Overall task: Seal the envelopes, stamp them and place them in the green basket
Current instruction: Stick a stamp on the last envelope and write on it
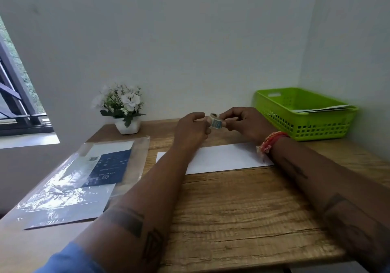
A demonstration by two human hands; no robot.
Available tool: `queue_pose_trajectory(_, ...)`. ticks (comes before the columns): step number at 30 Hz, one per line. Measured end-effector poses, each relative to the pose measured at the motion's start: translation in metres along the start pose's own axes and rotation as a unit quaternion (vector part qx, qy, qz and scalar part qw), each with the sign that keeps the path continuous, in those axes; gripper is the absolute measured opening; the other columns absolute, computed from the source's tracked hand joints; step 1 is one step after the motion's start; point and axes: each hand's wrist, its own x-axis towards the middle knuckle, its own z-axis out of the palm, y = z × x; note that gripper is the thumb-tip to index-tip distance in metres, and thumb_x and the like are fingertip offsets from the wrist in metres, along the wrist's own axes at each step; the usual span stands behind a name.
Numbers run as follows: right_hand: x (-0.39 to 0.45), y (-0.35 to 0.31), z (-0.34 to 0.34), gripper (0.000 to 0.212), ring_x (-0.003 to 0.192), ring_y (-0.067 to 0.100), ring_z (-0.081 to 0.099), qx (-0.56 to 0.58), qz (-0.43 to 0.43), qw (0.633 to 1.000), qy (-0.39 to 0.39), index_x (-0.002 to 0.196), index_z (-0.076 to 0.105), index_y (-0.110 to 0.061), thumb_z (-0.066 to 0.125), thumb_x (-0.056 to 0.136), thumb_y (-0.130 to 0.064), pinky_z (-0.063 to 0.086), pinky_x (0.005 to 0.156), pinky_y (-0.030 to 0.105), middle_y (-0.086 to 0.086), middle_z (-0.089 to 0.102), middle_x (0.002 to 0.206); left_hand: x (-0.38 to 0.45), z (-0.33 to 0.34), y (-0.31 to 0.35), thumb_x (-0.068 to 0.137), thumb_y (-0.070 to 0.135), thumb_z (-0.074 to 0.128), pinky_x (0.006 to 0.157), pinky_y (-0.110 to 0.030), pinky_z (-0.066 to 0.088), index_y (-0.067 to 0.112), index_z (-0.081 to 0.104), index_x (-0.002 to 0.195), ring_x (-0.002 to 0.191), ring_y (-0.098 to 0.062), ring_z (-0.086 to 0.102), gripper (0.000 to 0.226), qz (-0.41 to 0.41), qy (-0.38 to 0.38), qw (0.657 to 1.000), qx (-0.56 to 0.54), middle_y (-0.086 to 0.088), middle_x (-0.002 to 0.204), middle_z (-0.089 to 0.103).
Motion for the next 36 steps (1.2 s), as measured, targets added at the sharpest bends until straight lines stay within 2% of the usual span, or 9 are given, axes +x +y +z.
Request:
queue_pose_trajectory(2,-0.002,0.000,0.002,0.017,0.069,0.013,0.056,0.004,0.003,1.000,-0.004,0.091,0.078,-0.025,0.072,0.080,-0.013,0.045,0.071,0.033,0.008,0.072,0.078,-0.002,-0.001,0.000,0.092,0.021,0.071,0.080,-0.037,0.063,0.017,0.063,0.129,0.084,-0.017,0.074,0.037,0.006,-0.009,1.000,-0.017,-0.004,0.101,0.073)
queue_pose_trajectory(6,-0.007,-0.004,0.003,0.032,0.066,0.012,0.054,-0.026,-0.004,1.000,-0.013,0.096,0.078,-0.028,0.061,0.081,-0.004,0.041,0.065,0.029,-0.008,0.068,0.069,-0.007,-0.001,0.001,0.090,0.022,0.075,0.078,-0.032,0.061,0.019,0.064,0.129,0.082,-0.017,0.072,0.040,0.034,-0.032,0.999,-0.002,-0.002,0.103,0.072)
queue_pose_trajectory(8,-0.010,-0.008,0.003,0.036,0.064,0.008,0.054,-0.032,0.001,0.999,-0.020,0.099,0.077,-0.028,0.060,0.082,-0.002,0.041,0.063,0.028,-0.009,0.068,0.069,-0.011,0.000,0.002,0.090,0.025,0.075,0.074,-0.028,0.057,0.020,0.066,0.128,0.080,-0.013,0.069,0.039,0.047,-0.038,0.998,0.016,-0.001,0.104,0.071)
queue_pose_trajectory(13,-0.017,-0.013,0.001,0.015,0.073,0.008,0.064,-0.019,-0.004,0.999,-0.026,0.095,0.075,-0.027,0.066,0.092,-0.016,0.046,0.062,0.019,-0.002,0.070,0.079,-0.015,-0.001,0.006,0.096,0.030,0.066,0.067,-0.025,0.054,0.022,0.070,0.120,0.071,-0.008,0.068,0.026,0.070,-0.009,0.997,0.032,0.003,0.097,0.074)
queue_pose_trajectory(16,-0.018,-0.015,0.002,0.009,0.074,0.007,0.066,-0.007,-0.004,1.000,-0.026,0.095,0.073,-0.028,0.065,0.095,-0.024,0.048,0.063,0.023,0.002,0.071,0.087,-0.015,-0.001,0.006,0.099,0.028,0.061,0.067,-0.027,0.056,0.023,0.069,0.122,0.070,-0.010,0.068,0.024,0.091,0.000,0.995,0.051,0.004,0.096,0.073)
queue_pose_trajectory(21,-0.018,-0.015,0.002,0.012,0.076,0.009,0.065,0.011,0.007,1.000,-0.025,0.095,0.072,-0.027,0.064,0.095,-0.017,0.049,0.065,0.025,-0.009,0.069,0.081,-0.016,0.000,0.005,0.098,0.030,0.063,0.067,-0.025,0.055,0.020,0.063,0.128,0.067,-0.006,0.067,0.032,0.071,-0.001,0.997,0.037,0.000,0.098,0.072)
queue_pose_trajectory(26,-0.018,-0.016,0.001,0.015,0.077,0.008,0.066,0.011,0.023,1.000,-0.018,0.104,0.073,-0.017,0.063,0.094,-0.012,0.048,0.065,0.024,-0.005,0.070,0.085,-0.018,-0.001,0.008,0.096,0.030,0.067,0.055,-0.014,0.047,0.024,0.068,0.119,0.065,-0.003,0.067,0.025,0.090,0.000,0.994,0.056,0.006,0.094,0.072)
queue_pose_trajectory(32,-0.020,-0.019,0.000,0.016,0.076,0.007,0.066,0.020,0.026,0.999,-0.013,0.100,0.073,-0.021,0.064,0.093,-0.010,0.047,0.065,0.023,-0.004,0.072,0.086,-0.017,-0.002,0.008,0.093,0.028,0.071,0.059,-0.021,0.054,0.023,0.069,0.108,0.063,-0.007,0.068,0.016,0.079,0.010,0.997,0.024,0.001,0.094,0.073)
queue_pose_trajectory(36,-0.020,-0.021,0.000,0.018,0.076,0.008,0.062,0.028,0.021,0.999,-0.016,0.094,0.073,-0.024,0.065,0.092,-0.008,0.045,0.064,0.026,0.005,0.074,0.105,-0.016,-0.003,0.009,0.095,0.027,0.069,0.056,-0.017,0.051,0.023,0.070,0.104,0.065,-0.007,0.069,0.011,0.074,0.024,0.997,0.025,0.002,0.093,0.075)
